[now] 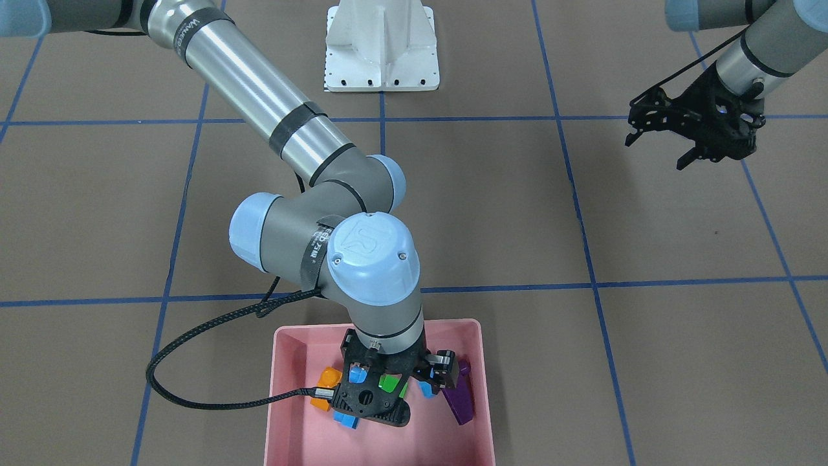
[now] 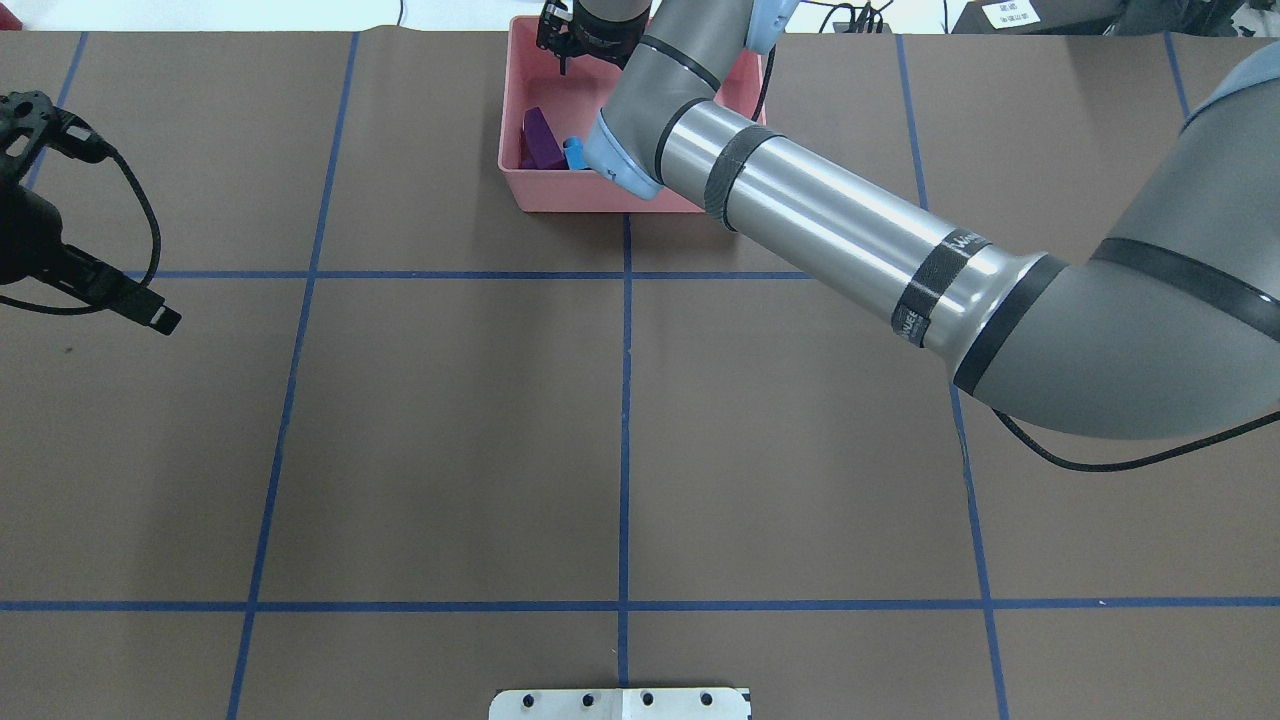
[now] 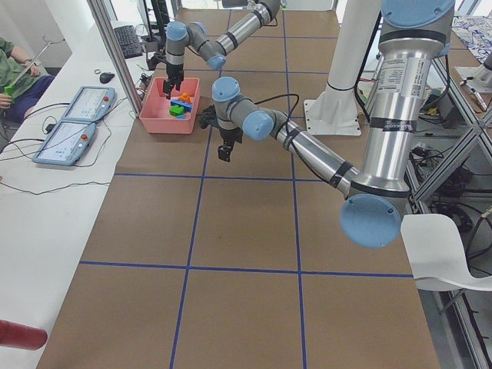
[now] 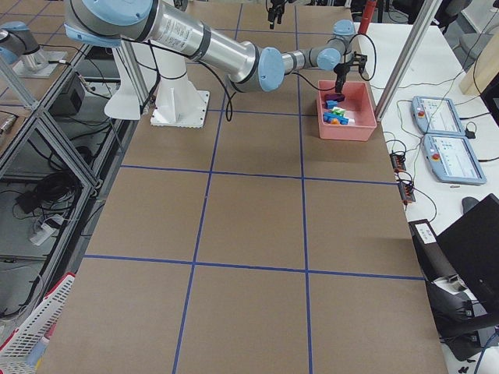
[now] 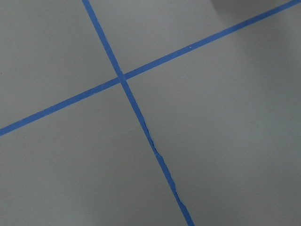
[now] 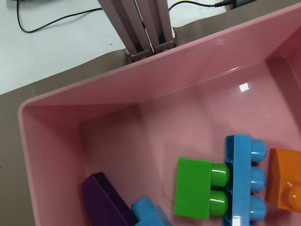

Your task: Put all blocks into box

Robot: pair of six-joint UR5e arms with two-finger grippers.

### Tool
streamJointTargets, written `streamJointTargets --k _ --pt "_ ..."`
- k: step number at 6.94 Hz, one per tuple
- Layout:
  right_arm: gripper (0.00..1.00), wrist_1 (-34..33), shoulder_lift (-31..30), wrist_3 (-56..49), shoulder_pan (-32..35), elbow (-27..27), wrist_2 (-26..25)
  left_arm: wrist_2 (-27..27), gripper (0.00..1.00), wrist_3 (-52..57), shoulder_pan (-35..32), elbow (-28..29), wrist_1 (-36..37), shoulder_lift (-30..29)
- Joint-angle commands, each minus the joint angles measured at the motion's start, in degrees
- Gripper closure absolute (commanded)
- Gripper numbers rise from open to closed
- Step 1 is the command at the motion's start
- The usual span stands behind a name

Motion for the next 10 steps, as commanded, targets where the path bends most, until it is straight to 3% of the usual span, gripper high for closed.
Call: streamJointTargets --k 1,2,4,5,7,8,9,10 --pt "0.0 -23.6 -1.6 -9.8 1.6 14.9 2.3 -0.7 0.0 1.8 -1.9 -0.2 0.2 1.1" --pt "0.0 -30.3 -7.0 -13.5 2.5 25.6 3.4 -0.6 0.0 5.1 -4.5 -0.1 0.3 3.0" --pt "0.0 -30.9 -24.3 -18.0 5.6 45.4 7.5 -0.1 0.0 5.8 -12.3 -0.3 0.4 8.5" --pt "0.0 -30.9 -30.2 -21.2 7.6 50.6 9.8 -0.1 0.0 6.0 -15.7 0.1 0.5 9.7" --pt "0.0 -31.0 -41.9 -30.6 11.9 59.8 11.0 0.0 0.0 19.5 -23.5 3.6 0.9 12.2" --pt "0.0 -31.0 -47.6 -36.2 15.3 63.3 14.4 0.0 0.0 22.7 -25.2 5.5 0.8 14.1" --pt "0.0 -31.0 -53.4 -42.1 18.0 66.9 15.4 -0.2 0.0 23.4 -27.1 5.9 0.0 20.1" --pt "0.0 -30.9 -57.6 -46.9 19.9 68.7 15.4 -0.2 0.0 23.0 -27.7 5.3 -0.3 20.0"
